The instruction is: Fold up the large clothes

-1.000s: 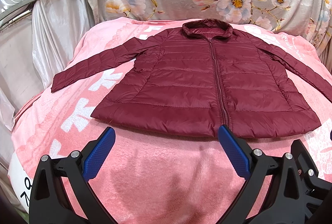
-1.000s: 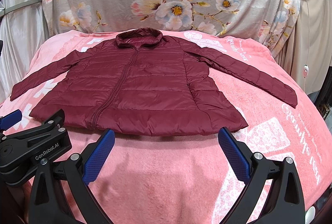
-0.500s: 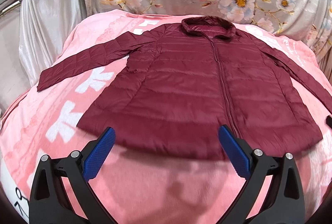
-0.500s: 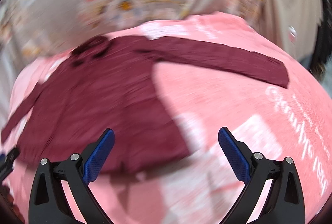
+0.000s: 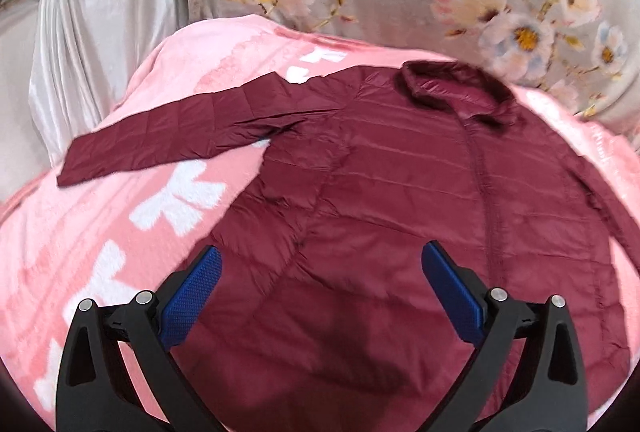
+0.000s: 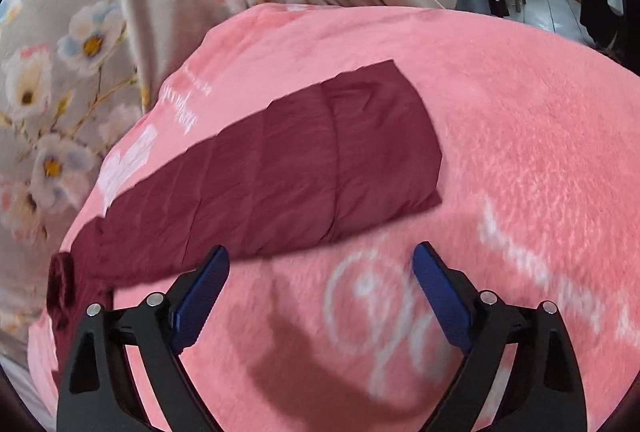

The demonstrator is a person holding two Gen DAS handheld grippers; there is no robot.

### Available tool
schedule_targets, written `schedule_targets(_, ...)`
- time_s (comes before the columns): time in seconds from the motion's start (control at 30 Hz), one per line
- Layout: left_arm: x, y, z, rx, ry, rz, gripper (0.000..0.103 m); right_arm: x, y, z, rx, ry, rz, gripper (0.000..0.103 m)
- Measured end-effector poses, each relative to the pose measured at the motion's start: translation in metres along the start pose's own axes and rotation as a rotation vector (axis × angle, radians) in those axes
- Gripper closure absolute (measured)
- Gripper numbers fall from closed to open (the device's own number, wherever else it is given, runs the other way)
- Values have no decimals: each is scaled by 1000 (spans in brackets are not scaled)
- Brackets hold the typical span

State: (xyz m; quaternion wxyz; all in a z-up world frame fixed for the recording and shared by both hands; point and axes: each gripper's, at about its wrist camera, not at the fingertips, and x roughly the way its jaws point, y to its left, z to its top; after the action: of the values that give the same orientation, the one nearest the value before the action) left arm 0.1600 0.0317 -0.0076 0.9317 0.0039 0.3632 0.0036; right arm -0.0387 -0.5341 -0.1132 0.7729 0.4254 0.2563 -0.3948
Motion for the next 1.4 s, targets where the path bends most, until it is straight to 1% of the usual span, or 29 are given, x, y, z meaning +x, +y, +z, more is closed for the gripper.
schedule_targets(0.1,16,-3,8,28,40,22,5,11,4,16,-2,-29,-31,27)
schedule_targets(0.13,21,-4,10,38,52,19,5,14,5,21,3,-38,-34,44)
schedule_targets(0.17,25,-5,12,48,54,13,5,19,5,27,14,-42,-24,71)
schedule_targets(0.23,29,-7,14,68,52,22,5,29,9,37,38,-23,6,92)
schedule_targets(0.27,30,-8,15,76,46,30,5,28,11,40,44,-26,16,95)
schedule_targets(0.33,32,-8,18,85,41,32,5,20,37,50,2,-79,42,96)
schedule_targets(0.4,35,-7,21,82,44,29,5,2,83,53,-97,-135,108,96)
schedule_targets(0.47,38,-3,27,63,47,28,5,-21,148,46,-248,-165,214,96)
schedule_targets(0.5,40,0,30,50,52,25,5,-33,191,35,-348,-170,282,96)
schedule_targets(0.53,41,3,32,40,56,23,5,-40,219,24,-418,-170,323,96)
schedule_targets(0.57,44,7,34,24,63,22,5,-47,250,9,-492,-164,367,96)
schedule_targets(0.6,46,11,36,11,68,25,5,-54,288,-15,-588,-144,435,96)
schedule_targets(0.7,52,24,37,-25,79,48,5,-60,355,-74,-740,-49,584,96)
schedule_targets(0.73,55,32,37,-41,88,58,5,-57,380,-104,-794,11,638,96)
schedule_targets(0.77,58,37,37,-51,94,62,5,-56,390,-122,-824,42,662,96)
schedule_targets(0.8,60,43,37,-58,99,66,5,-54,408,-152,-876,88,694,96)
schedule_targets(0.83,64,50,36,-69,108,73,5,-53,417,-170,-908,111,709,96)
schedule_targets(0.9,70,59,35,-79,119,81,5,-46,437,-216,-981,197,748,94)
schedule_targets(0.93,73,65,34,-86,126,80,5,-42,442,-229,-1000,233,761,93)
schedule_targets(1.0,78,73,34,-104,140,54,5,-36,452,-263,-1059,306,784,85)
schedule_targets(1.03,80,76,35,-120,147,24,5,-39,453,-274,-1086,326,798,72)
schedule_targets(1.07,80,78,36,-132,149,-9,5,-45,449,-282,-1105,336,811,57)
schedule_targets(1.1,80,80,37,-146,150,-46,5,-56,445,-284,-1116,315,839,50)
schedule_targets(1.13,81,80,40,-166,156,-94,5,-67,436,-281,-1106,284,862,41)
schedule_targets(1.17,81,79,42,-188,161,-151,5,-71,433,-272,-1088,255,874,38)
schedule_targets(1.2,81,77,44,-202,166,-189,5,-76,429,-260,-1060,229,869,38)
schedule_targets(1.27,86,67,50,-230,203,-288,5,-76,417,-231,-990,214,840,38)
schedule_targets(1.33,96,54,54,-243,251,-358,5,-63,395,-192,-888,203,769,37)
schedule_targets(1.4,108,41,58,-257,290,-398,5,-44,371,-158,-800,197,676,37)
